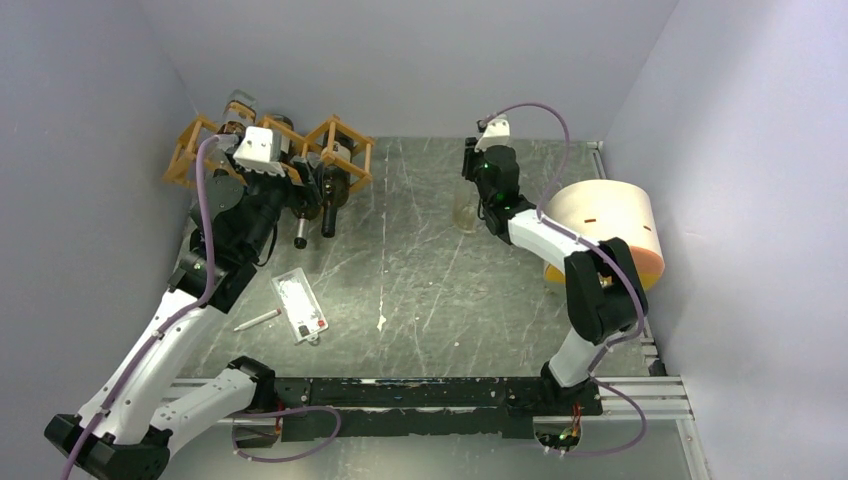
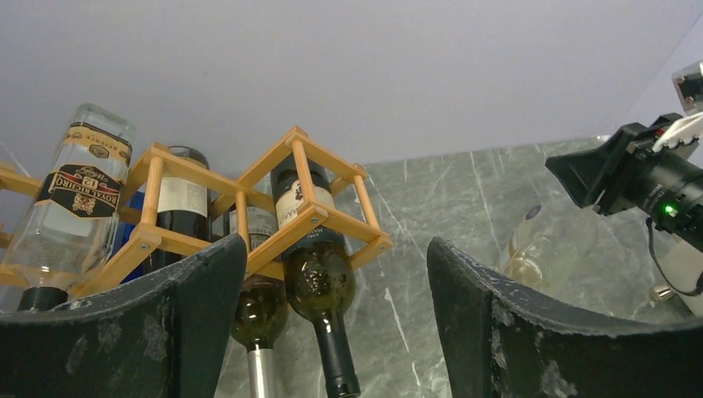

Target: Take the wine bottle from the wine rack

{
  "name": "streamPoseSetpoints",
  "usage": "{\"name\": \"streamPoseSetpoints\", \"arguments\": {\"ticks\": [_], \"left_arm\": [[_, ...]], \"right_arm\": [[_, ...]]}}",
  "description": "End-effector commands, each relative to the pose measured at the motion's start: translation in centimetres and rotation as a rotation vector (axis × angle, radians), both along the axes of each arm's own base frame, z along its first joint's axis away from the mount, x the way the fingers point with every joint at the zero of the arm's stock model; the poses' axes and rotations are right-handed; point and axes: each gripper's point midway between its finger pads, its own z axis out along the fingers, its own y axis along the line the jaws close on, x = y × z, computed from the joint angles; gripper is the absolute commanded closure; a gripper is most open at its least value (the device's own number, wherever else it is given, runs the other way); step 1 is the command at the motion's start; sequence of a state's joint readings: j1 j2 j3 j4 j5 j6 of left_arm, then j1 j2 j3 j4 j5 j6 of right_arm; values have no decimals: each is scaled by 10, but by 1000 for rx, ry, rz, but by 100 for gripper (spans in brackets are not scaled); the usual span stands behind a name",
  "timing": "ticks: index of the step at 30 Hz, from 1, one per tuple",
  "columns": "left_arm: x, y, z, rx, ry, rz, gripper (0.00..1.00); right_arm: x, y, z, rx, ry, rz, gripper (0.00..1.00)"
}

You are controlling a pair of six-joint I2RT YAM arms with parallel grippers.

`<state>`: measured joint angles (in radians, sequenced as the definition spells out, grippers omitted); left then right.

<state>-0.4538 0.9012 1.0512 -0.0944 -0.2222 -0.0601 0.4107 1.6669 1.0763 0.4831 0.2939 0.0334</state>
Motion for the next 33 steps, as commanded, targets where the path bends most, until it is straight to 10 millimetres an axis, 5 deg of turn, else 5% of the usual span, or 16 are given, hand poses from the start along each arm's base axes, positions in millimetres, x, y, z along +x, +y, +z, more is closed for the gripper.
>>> {"name": "streamPoseSetpoints", "arguments": {"ticks": [1,8,15,25,29,33], "left_arm": [[-2,8,24,-21,-103,23,17],[4,9,15,-4,-85,38,19],[7,14,10,1,-85,57,19],[14,13,1,11,-62,58,19],[13,14,2,9,-66,57,20],[12,15,2,7,-69,59,20]], "right_arm": [[25,16,76,48,-247,38,100],[58,16,70,36,-243,14,100],[53,13,45,28,-192,9,99],[48,21,26,-9,-100,67,22],[38,21,40,1,-72,82,2],[20,15,60,15,-49,79,0]]}}
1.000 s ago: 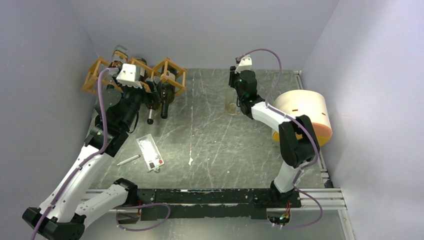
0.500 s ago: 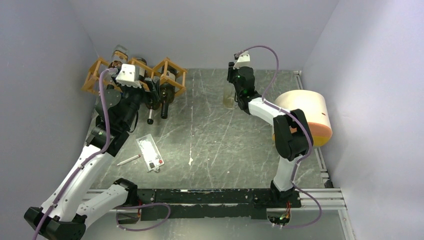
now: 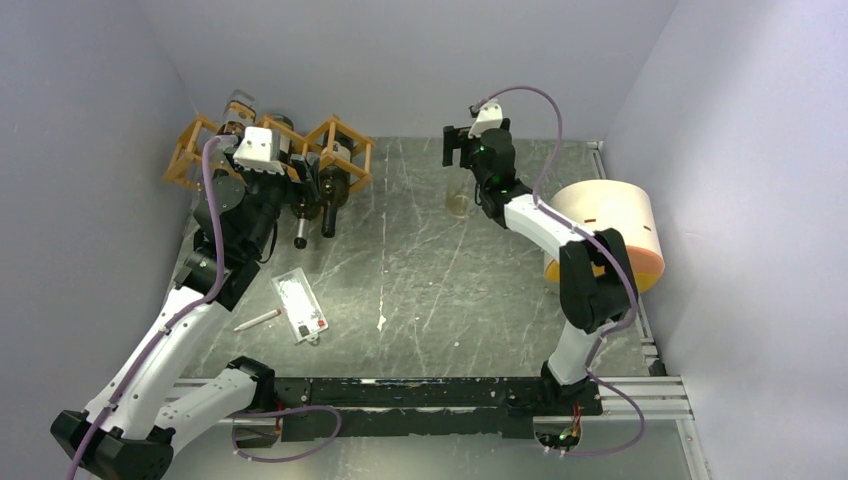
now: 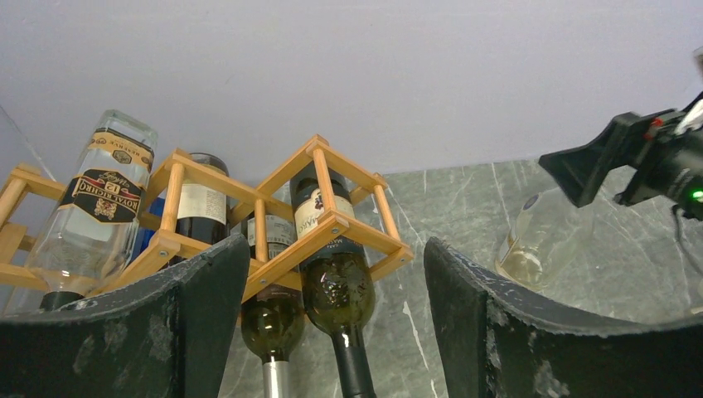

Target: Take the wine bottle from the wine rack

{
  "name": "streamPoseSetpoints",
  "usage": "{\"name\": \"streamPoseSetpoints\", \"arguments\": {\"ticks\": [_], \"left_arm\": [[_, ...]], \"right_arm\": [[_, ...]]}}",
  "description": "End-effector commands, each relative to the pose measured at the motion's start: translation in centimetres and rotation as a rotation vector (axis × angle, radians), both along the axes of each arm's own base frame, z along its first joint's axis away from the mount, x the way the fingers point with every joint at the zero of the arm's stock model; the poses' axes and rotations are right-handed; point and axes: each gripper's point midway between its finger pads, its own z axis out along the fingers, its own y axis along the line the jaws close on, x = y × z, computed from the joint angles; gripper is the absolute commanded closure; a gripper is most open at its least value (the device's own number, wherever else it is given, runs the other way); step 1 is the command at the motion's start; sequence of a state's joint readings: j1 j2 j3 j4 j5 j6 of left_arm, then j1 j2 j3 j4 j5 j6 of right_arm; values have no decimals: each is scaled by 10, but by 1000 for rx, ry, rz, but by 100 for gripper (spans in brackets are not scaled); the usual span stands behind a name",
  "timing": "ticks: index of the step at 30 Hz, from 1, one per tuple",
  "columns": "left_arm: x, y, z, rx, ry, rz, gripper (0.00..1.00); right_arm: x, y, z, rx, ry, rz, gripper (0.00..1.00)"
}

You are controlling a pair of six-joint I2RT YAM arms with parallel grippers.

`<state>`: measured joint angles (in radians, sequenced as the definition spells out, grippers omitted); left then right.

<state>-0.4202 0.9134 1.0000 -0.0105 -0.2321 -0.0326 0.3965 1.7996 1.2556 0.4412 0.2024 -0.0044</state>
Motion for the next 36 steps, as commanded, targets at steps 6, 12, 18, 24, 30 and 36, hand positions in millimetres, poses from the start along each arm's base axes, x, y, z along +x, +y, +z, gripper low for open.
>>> {"name": "streamPoseSetpoints", "arguments": {"ticks": [6,12,18,24,30,36], "left_arm": [[-3,2,12,-19,-46,-4,19],[-6,-1,16,-34,-50,-25,19],[-7,-1,15,-36,-48,-29,17],[3,-7,3,-23,-4,-34,15],[5,-14,1,-31,21,-63,11],[17,-10,-15,-7,81,-10,7]], "right_arm": [[-52,-22,98,54,-3,-8,0],[-106,-37,111,96,29,13,0],[-161,-39,90,239,134,61,0],[-198,-38,78,288,205,112,0],[-223,-31,70,256,224,216,0],[-226,-33,62,236,221,218,0]]}}
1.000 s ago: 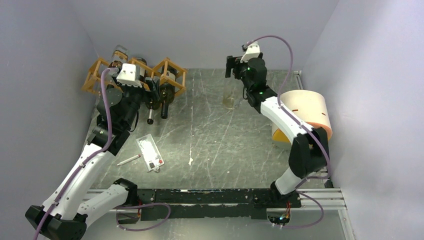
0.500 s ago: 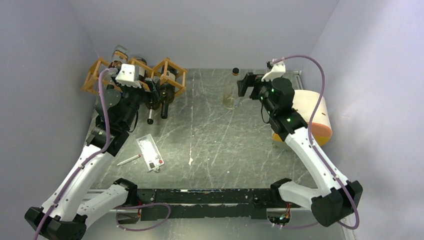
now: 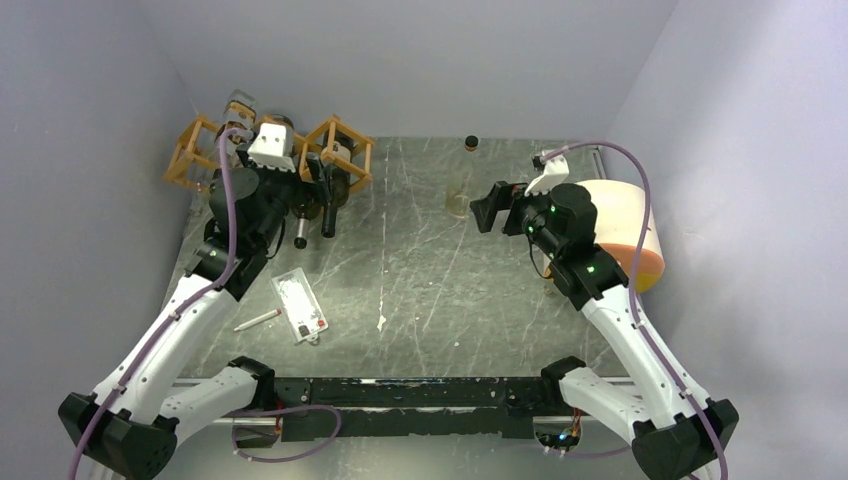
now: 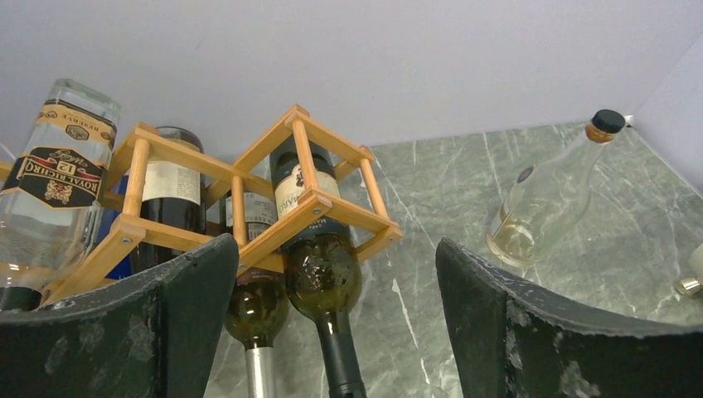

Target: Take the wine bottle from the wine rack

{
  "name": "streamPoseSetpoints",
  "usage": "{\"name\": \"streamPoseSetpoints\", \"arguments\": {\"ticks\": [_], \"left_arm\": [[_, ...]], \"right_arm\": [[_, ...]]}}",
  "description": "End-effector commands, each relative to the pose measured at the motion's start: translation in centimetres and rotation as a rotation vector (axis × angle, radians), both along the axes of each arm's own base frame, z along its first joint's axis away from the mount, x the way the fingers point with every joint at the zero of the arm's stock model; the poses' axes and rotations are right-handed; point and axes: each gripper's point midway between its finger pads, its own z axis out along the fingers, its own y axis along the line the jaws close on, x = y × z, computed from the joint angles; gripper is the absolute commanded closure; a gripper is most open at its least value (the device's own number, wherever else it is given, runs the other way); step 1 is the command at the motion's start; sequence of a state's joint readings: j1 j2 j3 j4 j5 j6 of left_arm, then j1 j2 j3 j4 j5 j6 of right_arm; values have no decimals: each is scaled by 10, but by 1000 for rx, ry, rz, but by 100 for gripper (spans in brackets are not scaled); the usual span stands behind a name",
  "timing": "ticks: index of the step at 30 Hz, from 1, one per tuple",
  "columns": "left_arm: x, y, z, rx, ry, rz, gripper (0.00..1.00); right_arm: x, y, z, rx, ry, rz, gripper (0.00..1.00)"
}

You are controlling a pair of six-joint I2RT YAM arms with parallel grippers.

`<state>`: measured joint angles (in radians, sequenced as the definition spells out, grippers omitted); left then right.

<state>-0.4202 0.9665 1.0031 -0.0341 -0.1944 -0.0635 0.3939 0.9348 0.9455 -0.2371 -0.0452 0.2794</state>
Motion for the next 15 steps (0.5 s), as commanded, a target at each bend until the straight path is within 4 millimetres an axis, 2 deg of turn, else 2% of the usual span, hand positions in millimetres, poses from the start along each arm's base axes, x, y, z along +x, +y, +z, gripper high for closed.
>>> {"name": "streamPoseSetpoints", "arguments": {"ticks": [1,4,9,15], "left_arm": [[10,4,4,-5,25,42,7],[14,8,-10,-13,95,84,3],[6,18,-25,-5,170,119,3],[-9,75,-34,47,269,289,3]], "right_arm": [[-2,2,-4,-24,4,32,0],[-3,4,-6,-30,8,47,0],[-12,15,-19,31,24,102,0],[-29,43,-38,122,86,260,0]]}}
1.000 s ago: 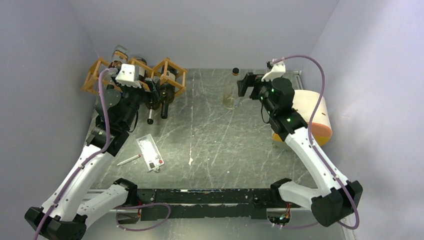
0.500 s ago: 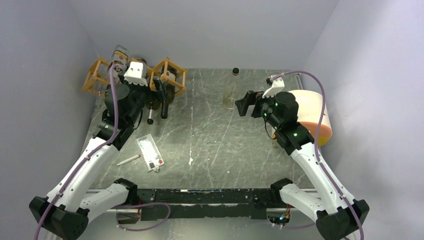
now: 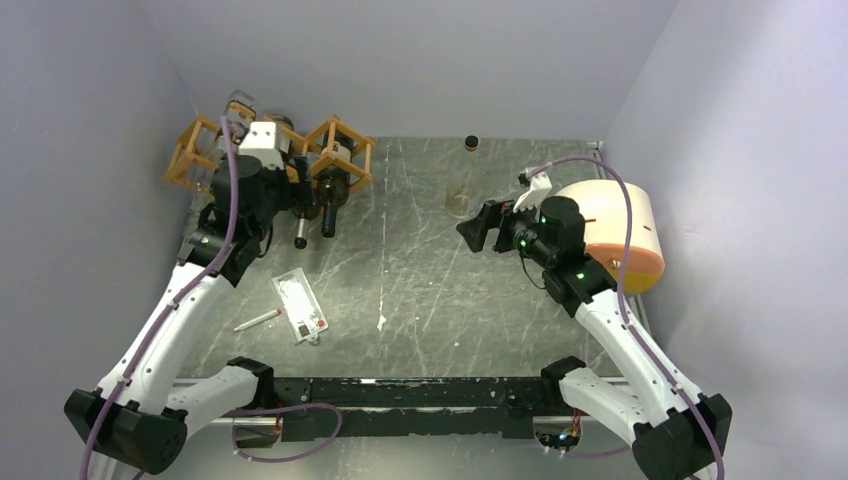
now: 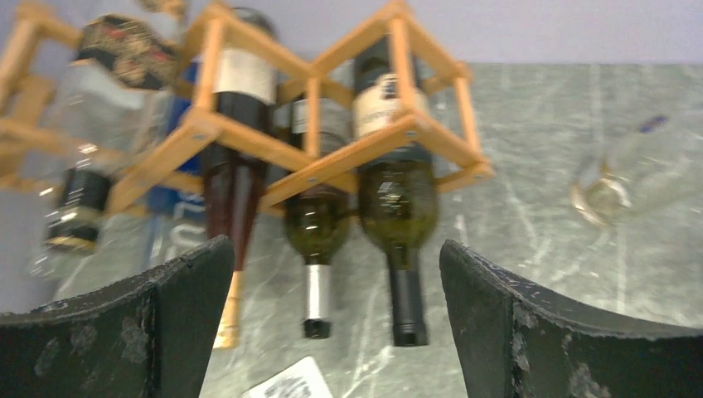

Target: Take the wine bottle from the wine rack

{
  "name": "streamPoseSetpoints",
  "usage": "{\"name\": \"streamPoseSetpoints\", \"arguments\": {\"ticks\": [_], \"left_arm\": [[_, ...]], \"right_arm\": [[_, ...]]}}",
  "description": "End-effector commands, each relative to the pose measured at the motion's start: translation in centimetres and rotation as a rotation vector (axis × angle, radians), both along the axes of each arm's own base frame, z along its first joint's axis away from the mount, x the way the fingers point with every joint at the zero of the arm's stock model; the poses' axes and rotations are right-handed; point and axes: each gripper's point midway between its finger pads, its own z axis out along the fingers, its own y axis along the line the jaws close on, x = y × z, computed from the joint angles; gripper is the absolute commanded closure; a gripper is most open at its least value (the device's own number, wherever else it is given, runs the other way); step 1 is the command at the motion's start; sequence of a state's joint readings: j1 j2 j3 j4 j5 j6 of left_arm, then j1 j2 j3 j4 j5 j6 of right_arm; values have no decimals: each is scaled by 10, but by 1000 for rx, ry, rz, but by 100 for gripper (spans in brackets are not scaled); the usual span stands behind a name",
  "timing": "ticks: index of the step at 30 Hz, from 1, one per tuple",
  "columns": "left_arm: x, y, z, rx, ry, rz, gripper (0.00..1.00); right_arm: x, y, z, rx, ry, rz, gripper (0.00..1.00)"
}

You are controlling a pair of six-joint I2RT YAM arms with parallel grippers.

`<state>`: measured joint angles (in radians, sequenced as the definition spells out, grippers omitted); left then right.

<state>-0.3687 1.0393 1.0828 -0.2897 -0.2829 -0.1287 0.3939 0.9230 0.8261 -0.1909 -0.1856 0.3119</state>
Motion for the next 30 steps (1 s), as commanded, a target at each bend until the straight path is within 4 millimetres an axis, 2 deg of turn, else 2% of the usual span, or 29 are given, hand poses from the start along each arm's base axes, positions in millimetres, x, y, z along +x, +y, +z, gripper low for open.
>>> {"name": "streamPoseSetpoints", "arguments": {"ticks": [1,5,8,10,14,15,17,20,25,30], "left_arm": [[-17,57,12,33,44,178,3],[-29,98,10,75,84,305,3],[-35,110,3,80,110,357,2],[-36,118,-5,91,124,396,1],[-27,133,-36,144,168,468,0],[-25,136,-43,151,181,479,0],[-23,141,-54,159,195,499,1],[-17,150,-56,169,177,498,1],[-11,168,-50,169,176,521,3],[-6,171,-45,76,219,476,3]], "right_arm": [[-15,27,0,96,8,158,0],[-11,27,-6,27,29,181,0],[-4,22,-5,-23,25,138,0],[-7,27,-4,-49,6,147,0],[-13,27,-1,-64,-26,135,0],[-11,24,-4,-81,-26,113,0],[-12,30,-10,-109,-9,116,0],[-11,34,-17,-121,14,128,0],[-10,39,-31,-148,59,151,0],[-12,41,-28,-130,25,171,0]]}}
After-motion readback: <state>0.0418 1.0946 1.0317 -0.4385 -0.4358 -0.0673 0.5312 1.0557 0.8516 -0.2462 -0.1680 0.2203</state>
